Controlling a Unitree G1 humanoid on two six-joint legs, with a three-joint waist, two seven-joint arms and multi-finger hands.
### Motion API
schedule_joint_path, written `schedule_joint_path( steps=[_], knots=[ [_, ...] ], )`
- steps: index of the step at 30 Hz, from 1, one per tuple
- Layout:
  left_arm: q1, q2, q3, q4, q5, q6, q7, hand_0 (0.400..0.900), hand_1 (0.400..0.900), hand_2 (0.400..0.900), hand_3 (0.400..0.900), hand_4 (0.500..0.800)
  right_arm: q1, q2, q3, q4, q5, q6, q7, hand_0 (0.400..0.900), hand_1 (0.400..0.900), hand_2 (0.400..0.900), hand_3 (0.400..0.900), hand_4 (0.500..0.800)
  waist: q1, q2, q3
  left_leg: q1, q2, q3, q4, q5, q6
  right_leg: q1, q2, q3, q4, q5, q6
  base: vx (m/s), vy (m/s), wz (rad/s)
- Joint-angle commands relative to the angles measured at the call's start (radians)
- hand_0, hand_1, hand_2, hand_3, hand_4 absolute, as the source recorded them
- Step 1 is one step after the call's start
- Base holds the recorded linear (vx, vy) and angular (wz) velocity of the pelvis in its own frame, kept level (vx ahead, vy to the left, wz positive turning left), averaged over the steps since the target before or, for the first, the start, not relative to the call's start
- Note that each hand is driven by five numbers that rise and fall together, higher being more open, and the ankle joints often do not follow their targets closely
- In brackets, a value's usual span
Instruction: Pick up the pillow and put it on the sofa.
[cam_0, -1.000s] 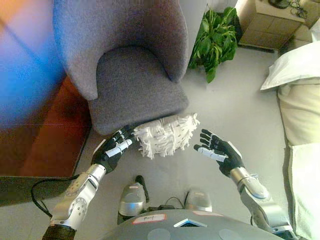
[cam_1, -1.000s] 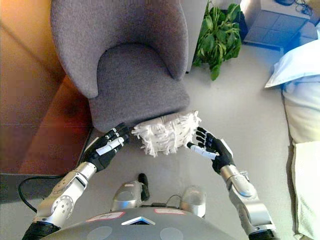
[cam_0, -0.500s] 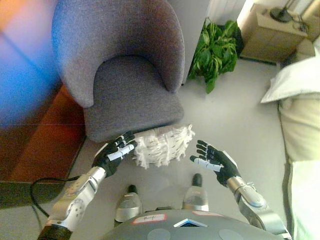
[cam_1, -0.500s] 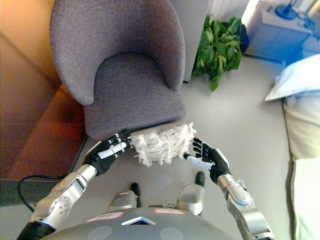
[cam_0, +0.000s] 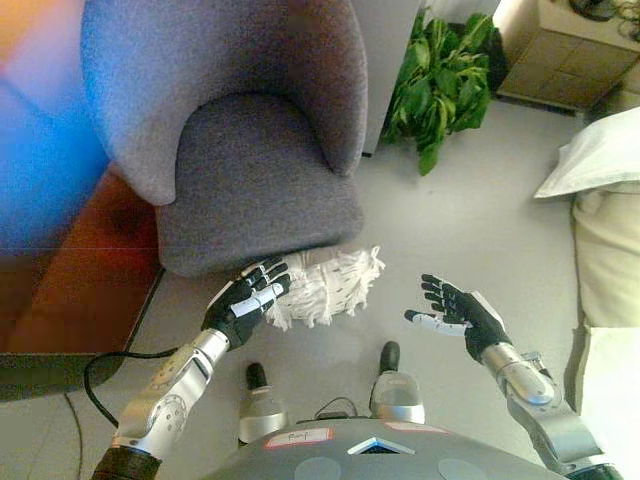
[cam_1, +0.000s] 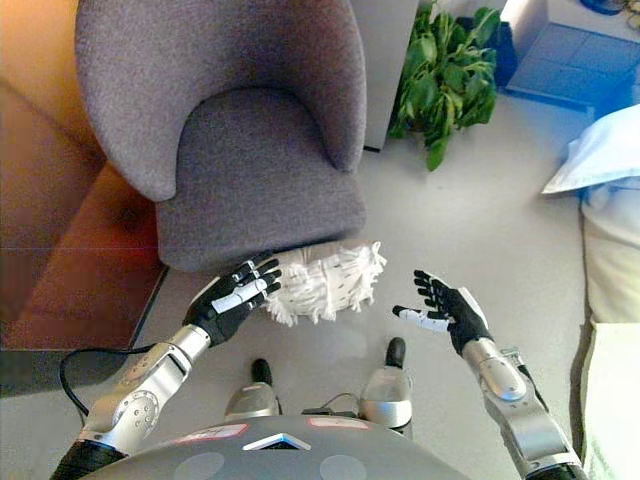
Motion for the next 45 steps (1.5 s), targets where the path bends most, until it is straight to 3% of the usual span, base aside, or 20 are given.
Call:
schedule_joint_path(
  steps=[1, 4, 8, 12, 16, 20, 25, 30, 32, 33, 34, 45],
  knots=[
    [-0.055, 0.061, 0.061, -0.083, -0.032, -0.091, -0.066, 0.9, 0.9, 0.9, 0.9, 0.8, -0.101, -0.064, -0.065, -0.056, -0.231, -0.089, -0.151, 0.9, 0.9, 0.9, 0.9, 0.8, 0.023, -0.019, 0.027, -0.016, 0.083, 0.016, 0.117, -0.072, 0.068, -0.122, -0.104, 0.032, 0.108, 0.071, 0.055, -0.04, -0.035, 0.26],
    [-0.102, 0.098, 0.047, -0.083, -0.051, -0.115, -0.088, 0.9, 0.9, 0.9, 0.9, 0.8, -0.184, -0.133, -0.059, -0.035, -0.43, -0.067, -0.254, 0.9, 0.9, 0.9, 0.9, 0.8, 0.036, -0.012, 0.074, -0.086, 0.1, -0.026, 0.195, -0.088, 0.069, -0.16, -0.11, 0.049, 0.192, 0.022, 0.046, -0.14, -0.037, 0.28],
    [-0.169, 0.128, 0.011, -0.085, -0.106, -0.174, -0.12, 0.9, 0.9, 0.9, 0.9, 0.8, -0.309, -0.235, -0.04, -0.007, -0.548, -0.07, -0.338, 0.9, 0.9, 0.9, 0.9, 0.8, 0.052, 0.001, 0.151, -0.223, 0.119, -0.088, 0.329, -0.11, 0.067, -0.265, -0.14, 0.086, 0.318, -0.028, 0.037, -0.18, -0.022, 0.25],
    [-0.24, 0.147, -0.022, -0.075, -0.121, -0.232, -0.109, 0.9, 0.9, 0.9, 0.9, 0.8, -0.451, -0.319, -0.011, 0.031, -0.579, -0.085, -0.356, 0.9, 0.9, 0.9, 0.9, 0.8, 0.063, 0.017, 0.219, -0.391, 0.118, -0.136, 0.454, -0.132, 0.068, -0.405, -0.161, 0.123, 0.444, -0.08, 0.028, -0.21, 0.01, 0.19],
    [-0.272, 0.159, -0.017, -0.066, -0.093, -0.254, -0.083, 0.9, 0.9, 0.9, 0.9, 0.8, -0.552, -0.361, -0.007, 0.036, -0.584, -0.109, -0.354, 0.9, 0.9, 0.9, 0.9, 0.8, 0.071, 0.028, 0.258, -0.536, 0.118, -0.152, 0.553, -0.151, 0.064, -0.524, -0.15, 0.152, 0.56, -0.14, 0.014, -0.16, 0.0, 0.18],
    [-0.29, 0.154, -0.004, -0.056, -0.131, -0.231, -0.104, 0.9, 0.9, 0.9, 0.9, 0.8, -0.616, -0.386, 0.003, 0.028, -0.582, -0.139, -0.345, 0.9, 0.9, 0.9, 0.9, 0.8, 0.082, 0.03, 0.275, -0.646, 0.12, -0.142, 0.655, -0.185, 0.063, -0.624, -0.145, 0.153, 0.686, -0.203, 0.002, -0.11, -0.015, 0.2],
    [-0.319, 0.152, -0.035, -0.051, -0.137, -0.221, -0.151, 0.9, 0.9, 0.9, 0.9, 0.8, -0.694, -0.408, 0.049, 0.031, -0.556, -0.156, -0.324, 0.9, 0.9, 0.9, 0.9, 0.8, 0.1, 0.035, 0.277, -0.779, 0.134, -0.146, 0.781, -0.229, 0.058, -0.748, -0.166, 0.146, 0.852, -0.266, -0.01, -0.1, -0.032, 0.22],
    [-0.354, 0.17, -0.063, -0.044, -0.154, -0.236, -0.162, 0.9, 0.9, 0.9, 0.9, 0.8, -0.758, -0.429, 0.102, 0.034, -0.515, -0.168, -0.312, 0.9, 0.9, 0.9, 0.9, 0.8, 0.109, 0.044, 0.278, -0.894, 0.148, -0.162, 0.899, -0.26, 0.051, -0.864, -0.193, 0.149, 1.013, -0.326, -0.02, -0.09, -0.01, 0.17],
    [-0.358, 0.178, -0.066, -0.05, -0.165, -0.246, -0.153, 0.9, 0.9, 0.9, 0.9, 0.8, -0.779, -0.432, 0.129, 0.034, -0.514, -0.158, -0.326, 0.9, 0.9, 0.9, 0.9, 0.8, 0.115, 0.052, 0.285, -0.939, 0.159, -0.177, 1.0, -0.316, 0.04, -0.909, -0.213, 0.156, 1.118, -0.392, -0.016, -0.02, -0.004, 0.13],
    [-0.358, 0.178, -0.064, -0.05, -0.165, -0.246, -0.153, 0.9, 0.9, 0.9, 0.9, 0.8, -0.783, -0.432, 0.13, 0.035, -0.514, -0.158, -0.326, 0.9, 0.9, 0.9, 0.9, 0.8, 0.113, 0.052, 0.281, -0.953, 0.154, -0.177, 0.987, -0.288, 0.047, -0.923, -0.21, 0.155, 1.105, -0.367, -0.025, 0.04, -0.006, 0.12],
    [-0.352, 0.181, -0.064, -0.051, -0.172, -0.259, -0.153, 0.9, 0.9, 0.9, 0.9, 0.8, -0.792, -0.427, 0.145, 0.04, -0.518, -0.158, -0.34, 0.9, 0.9, 0.9, 0.9, 0.8, 0.118, 0.058, 0.284, -0.984, 0.157, -0.192, 1.067, -0.335, 0.036, -0.954, -0.22, 0.167, 1.189, -0.424, -0.019, -0.02, -0.003, 0.12],
    [-0.322, 0.216, -0.031, -0.09, -0.202, -0.242, -0.18, 0.9, 0.9, 0.9, 0.9, 0.8, -0.859, -0.429, 0.189, 0.057, -0.519, -0.11, -0.362, 0.9, 0.9, 0.9, 0.9, 0.8, 0.127, 0.087, 0.302, -1.208, 0.16, -0.28, 1.354, -0.393, 0.015, -1.174, -0.237, 0.261, 1.515, -0.568, -0.032, -0.01, -0.024, 0.17]
  ],
)
